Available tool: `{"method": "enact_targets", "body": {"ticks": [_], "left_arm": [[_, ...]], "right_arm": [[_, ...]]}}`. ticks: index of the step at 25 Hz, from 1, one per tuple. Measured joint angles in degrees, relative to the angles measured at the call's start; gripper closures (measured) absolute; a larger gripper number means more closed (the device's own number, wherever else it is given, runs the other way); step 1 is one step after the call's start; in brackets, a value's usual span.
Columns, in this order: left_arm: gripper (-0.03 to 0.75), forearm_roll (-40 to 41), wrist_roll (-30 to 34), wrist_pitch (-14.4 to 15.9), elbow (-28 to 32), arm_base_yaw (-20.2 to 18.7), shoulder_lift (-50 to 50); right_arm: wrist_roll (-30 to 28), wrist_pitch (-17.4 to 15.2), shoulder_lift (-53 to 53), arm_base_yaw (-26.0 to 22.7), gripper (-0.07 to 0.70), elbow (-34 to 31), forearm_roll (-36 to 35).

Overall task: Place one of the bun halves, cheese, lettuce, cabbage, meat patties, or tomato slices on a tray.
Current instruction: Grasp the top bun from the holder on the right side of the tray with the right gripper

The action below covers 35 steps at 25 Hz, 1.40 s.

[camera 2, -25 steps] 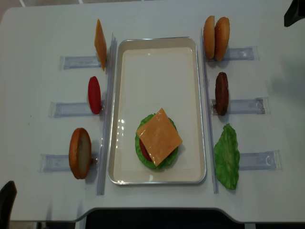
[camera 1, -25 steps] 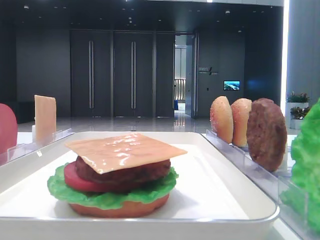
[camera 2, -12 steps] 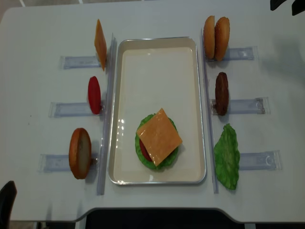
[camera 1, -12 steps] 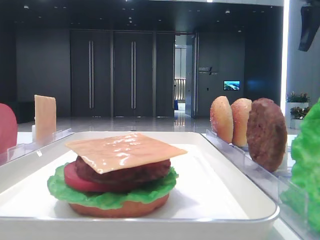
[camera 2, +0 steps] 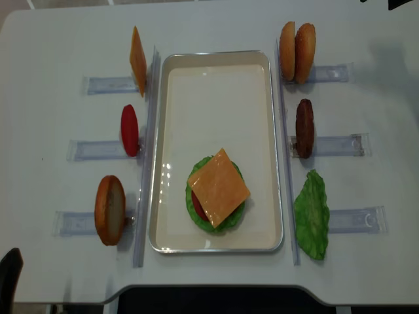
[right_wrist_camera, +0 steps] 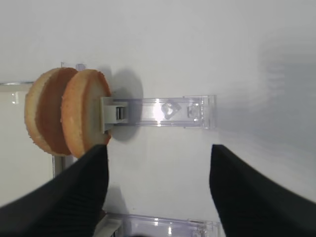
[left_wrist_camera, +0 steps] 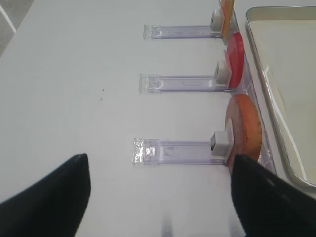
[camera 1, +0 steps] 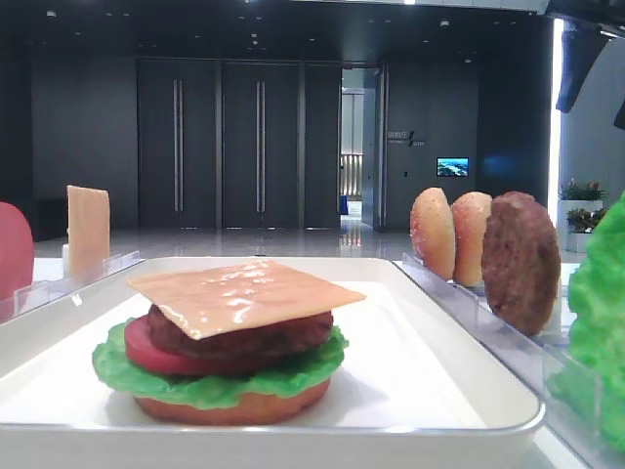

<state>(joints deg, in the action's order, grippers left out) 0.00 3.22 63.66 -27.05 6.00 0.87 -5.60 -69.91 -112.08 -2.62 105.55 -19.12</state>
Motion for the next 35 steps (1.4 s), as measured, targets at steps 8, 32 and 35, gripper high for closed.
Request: {"method": "enact_targets", "body": {"ticks": [8,32,35], "left_arm": [[0.024,0.00,0.00,0.00,0.00,0.00,0.00],[0.024,0.00,0.00,0.00,0.00,0.00,0.00],[0.024,0.00,0.00,0.00,0.00,0.00,0.00]], "right_arm": [[7.43,-0.07,0.00,7.76,0.205,0.00,2.33],[19.94,4.50,-1.11,22.83,0.205,0.07,4.99],[19.94,5.24,-2.27,22.83,0.205,0.07,6.17]]}}
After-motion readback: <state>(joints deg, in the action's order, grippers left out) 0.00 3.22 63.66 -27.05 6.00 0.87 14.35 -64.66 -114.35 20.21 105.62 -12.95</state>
